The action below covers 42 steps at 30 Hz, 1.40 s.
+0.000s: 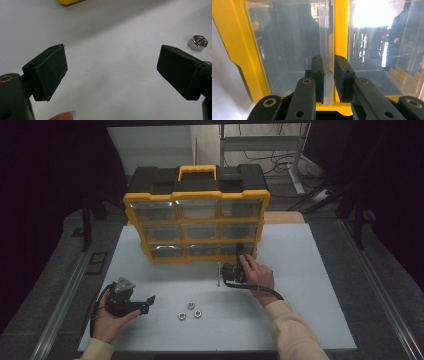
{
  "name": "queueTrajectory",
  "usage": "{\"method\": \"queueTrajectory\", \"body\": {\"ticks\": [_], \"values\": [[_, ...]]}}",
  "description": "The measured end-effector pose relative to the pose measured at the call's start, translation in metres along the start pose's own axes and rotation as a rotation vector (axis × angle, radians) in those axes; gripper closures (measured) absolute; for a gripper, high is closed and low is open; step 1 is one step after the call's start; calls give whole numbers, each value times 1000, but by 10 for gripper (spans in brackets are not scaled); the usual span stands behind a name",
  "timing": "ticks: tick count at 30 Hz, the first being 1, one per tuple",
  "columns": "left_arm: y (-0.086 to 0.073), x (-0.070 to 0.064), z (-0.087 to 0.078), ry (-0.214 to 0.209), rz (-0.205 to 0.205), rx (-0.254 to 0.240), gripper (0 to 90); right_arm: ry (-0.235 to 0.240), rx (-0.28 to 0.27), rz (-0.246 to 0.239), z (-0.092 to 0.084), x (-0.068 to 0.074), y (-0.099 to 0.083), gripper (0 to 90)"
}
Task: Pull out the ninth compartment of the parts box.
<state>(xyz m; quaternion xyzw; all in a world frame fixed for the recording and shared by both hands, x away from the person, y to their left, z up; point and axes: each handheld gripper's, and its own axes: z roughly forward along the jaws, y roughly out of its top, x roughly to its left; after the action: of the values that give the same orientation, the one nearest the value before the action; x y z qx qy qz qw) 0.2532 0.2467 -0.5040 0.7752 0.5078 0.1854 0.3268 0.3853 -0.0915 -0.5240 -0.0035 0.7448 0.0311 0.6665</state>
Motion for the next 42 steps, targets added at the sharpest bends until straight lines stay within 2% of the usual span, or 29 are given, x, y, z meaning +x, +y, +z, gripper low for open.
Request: {"method": "queueTrajectory", "body": {"ticks": [2,16,17,18,27,32,35,36,42], "values": [[0,0,0,1,0,0,100,-9,-12,6,1,1,0,790],[0,0,1,-1,4,1,99,-7,-11,5,-2,0,-1,807],[0,0,0,-1,4,1,99,12,27,-8,-5,-2,0,809],[0,0,0,-1,4,1,99,-14,-18,7,-1,1,-1,810],[0,0,1,0,5,2,99,-14,-16,15,-3,2,-1,816],[0,0,0,0,5,2,98,-15,-19,4,-4,2,-1,817],[0,0,0,0,4,2,98,-15,-17,17,-5,4,0,817],[0,0,0,-1,5,2,98,-20,-25,5,-4,3,-1,817],[0,0,0,1,3,2,98,-16,-21,22,-6,4,-1,817]]}}
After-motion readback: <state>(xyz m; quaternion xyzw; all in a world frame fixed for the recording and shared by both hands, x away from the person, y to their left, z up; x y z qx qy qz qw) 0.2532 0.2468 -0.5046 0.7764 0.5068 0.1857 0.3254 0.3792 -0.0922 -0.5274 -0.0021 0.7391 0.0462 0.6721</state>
